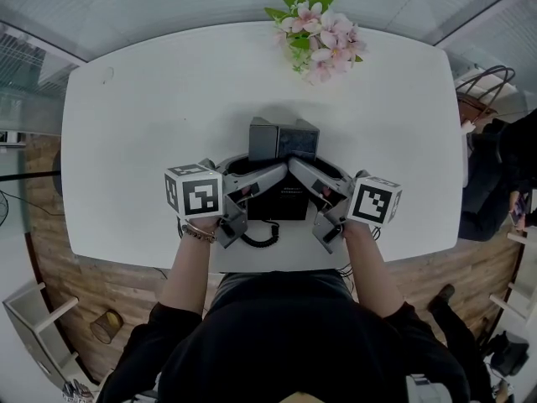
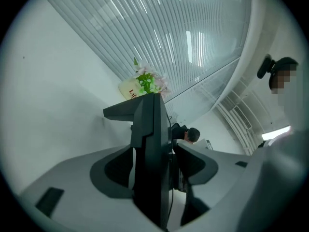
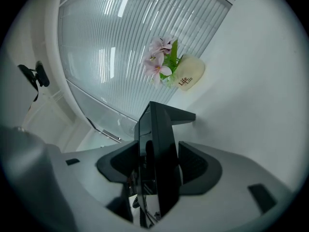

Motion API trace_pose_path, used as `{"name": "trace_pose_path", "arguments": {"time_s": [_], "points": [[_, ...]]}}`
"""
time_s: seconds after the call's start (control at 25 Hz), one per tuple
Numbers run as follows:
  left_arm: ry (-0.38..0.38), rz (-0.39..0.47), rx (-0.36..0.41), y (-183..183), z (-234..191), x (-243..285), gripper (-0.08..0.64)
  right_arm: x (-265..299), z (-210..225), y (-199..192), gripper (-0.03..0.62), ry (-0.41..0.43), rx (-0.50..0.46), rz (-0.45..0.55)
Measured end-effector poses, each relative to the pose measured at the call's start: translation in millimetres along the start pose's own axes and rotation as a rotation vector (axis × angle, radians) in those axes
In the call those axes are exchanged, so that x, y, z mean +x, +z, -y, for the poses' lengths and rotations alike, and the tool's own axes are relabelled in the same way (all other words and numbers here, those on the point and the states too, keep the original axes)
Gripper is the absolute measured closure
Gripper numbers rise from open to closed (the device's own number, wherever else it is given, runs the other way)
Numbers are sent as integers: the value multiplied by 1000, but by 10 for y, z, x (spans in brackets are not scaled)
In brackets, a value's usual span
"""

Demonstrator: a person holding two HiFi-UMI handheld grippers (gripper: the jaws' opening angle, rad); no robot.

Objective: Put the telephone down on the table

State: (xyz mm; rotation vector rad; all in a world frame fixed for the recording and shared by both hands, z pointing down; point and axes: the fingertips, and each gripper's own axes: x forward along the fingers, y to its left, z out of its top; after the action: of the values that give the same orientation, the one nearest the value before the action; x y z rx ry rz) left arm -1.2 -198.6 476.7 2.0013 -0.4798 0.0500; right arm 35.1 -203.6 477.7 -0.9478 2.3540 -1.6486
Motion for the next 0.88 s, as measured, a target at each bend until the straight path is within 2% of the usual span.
{"name": "trace_pose_path", "arguments": {"time_s": [0.16,0.4,0.56,0.72,0.88], "points": [[56,3,30,14,-44,-27,238,-5,1,-1,354,-6,-14,-1],[72,1,43,8,-56,-35,236,8,-25,-2,355,14,-30,4],[126,7,132,59,-94,-88,236,4,-40,12,337,10,-57,-2],[149,22,173,105,-77,-121,236,-3,-69,23,325,-1,-86,-6],[212,93,232,258,-70,-237,236,-38,-109,65,325,1,-91,8]]}}
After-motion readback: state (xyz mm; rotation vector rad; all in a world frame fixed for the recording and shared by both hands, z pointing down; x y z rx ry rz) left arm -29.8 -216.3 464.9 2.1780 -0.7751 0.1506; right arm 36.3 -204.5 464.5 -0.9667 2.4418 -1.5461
